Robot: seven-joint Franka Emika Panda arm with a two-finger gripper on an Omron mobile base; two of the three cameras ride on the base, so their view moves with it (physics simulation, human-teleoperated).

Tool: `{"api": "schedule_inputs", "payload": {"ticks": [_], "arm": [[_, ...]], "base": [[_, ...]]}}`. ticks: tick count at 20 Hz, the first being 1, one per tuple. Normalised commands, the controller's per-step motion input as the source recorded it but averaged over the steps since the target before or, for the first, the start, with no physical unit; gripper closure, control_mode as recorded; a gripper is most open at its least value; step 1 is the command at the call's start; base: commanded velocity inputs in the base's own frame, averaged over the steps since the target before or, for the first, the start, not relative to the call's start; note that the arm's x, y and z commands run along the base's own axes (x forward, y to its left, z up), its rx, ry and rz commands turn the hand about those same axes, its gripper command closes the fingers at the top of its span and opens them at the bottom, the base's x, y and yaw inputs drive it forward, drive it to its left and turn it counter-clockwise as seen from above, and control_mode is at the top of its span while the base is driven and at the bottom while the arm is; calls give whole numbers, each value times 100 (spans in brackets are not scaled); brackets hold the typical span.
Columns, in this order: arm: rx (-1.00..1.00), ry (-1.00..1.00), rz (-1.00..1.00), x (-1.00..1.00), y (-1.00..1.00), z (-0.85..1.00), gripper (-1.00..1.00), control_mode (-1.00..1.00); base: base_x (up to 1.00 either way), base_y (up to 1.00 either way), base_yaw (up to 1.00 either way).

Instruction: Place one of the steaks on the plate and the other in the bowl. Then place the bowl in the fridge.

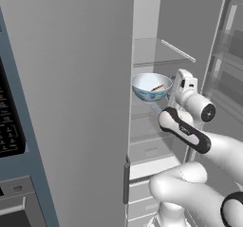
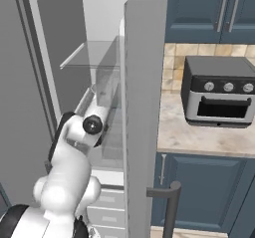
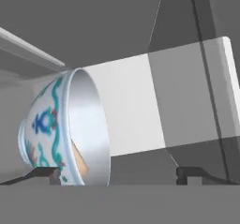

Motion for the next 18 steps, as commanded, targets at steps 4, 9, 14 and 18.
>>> {"api": "schedule_inputs", "payload": {"ticks": [4, 9, 14, 18], "arm": [[0, 31, -14, -100, 0, 100, -100, -100], [0, 63, -19, -87, -18, 71, -100, -100], [-26, 77, -16, -94, -29, -46, -100, -100], [-36, 30, -12, -100, -1, -100, -100, -100]], "base": [[0, 0, 0], [0, 0, 0], [0, 0, 0], [0, 0, 0]]}}
